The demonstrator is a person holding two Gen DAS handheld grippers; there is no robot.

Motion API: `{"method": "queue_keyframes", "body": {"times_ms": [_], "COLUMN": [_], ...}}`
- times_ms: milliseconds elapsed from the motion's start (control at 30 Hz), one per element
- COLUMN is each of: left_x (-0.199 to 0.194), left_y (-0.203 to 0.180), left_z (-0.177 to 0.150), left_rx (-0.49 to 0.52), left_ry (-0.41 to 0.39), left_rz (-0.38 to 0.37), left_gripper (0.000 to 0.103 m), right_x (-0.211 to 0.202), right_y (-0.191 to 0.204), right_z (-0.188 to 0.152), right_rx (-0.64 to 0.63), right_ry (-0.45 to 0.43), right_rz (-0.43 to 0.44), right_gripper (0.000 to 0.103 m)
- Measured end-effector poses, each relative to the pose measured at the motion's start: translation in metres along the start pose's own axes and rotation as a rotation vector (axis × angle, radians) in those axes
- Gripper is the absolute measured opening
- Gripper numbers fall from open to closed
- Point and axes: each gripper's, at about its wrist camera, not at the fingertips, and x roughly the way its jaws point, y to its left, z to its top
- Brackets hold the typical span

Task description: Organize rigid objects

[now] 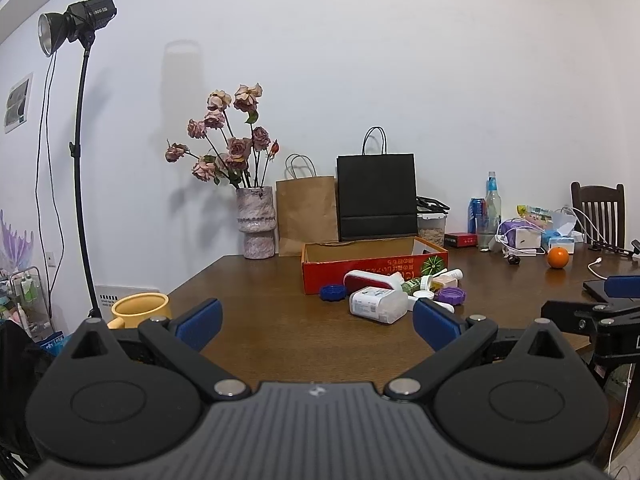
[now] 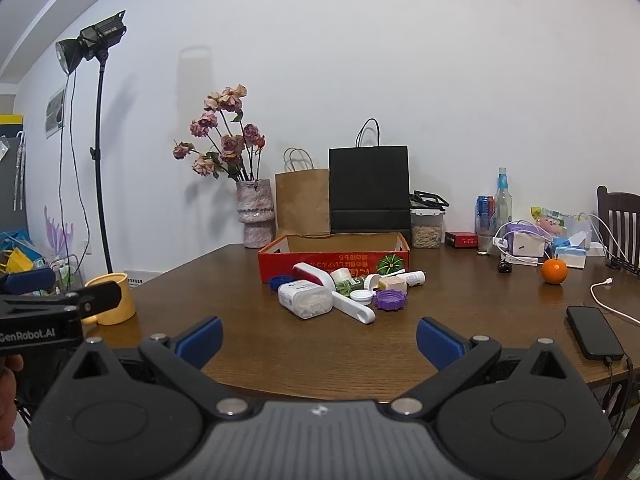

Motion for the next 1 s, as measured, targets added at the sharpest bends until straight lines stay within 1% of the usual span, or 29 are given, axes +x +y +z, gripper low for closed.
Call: {"method": "queue_keyframes", "body": {"times_ms": [433, 1000], "left_x": [0.0022, 0.0040], "left_y": [0.0029, 0.0009], "left_z": [0.0037, -0.0007], "left_rx": [-0.001, -0.003], "left_ry": [0.002, 0.006], "left_rz": [-0.001, 0.002], "left_gripper": [0.103, 0.103], "right_x": [-0.0026, -0.0034], "right_y": [0.0000, -0.0018], "right_z": [0.0001, -0.0009], "right_rx": [-0.014, -0.021], "right_ry": [-0.021, -0.043], "right_rz": [0.009, 0.010], "right_gripper": [0.103, 0.103]}}
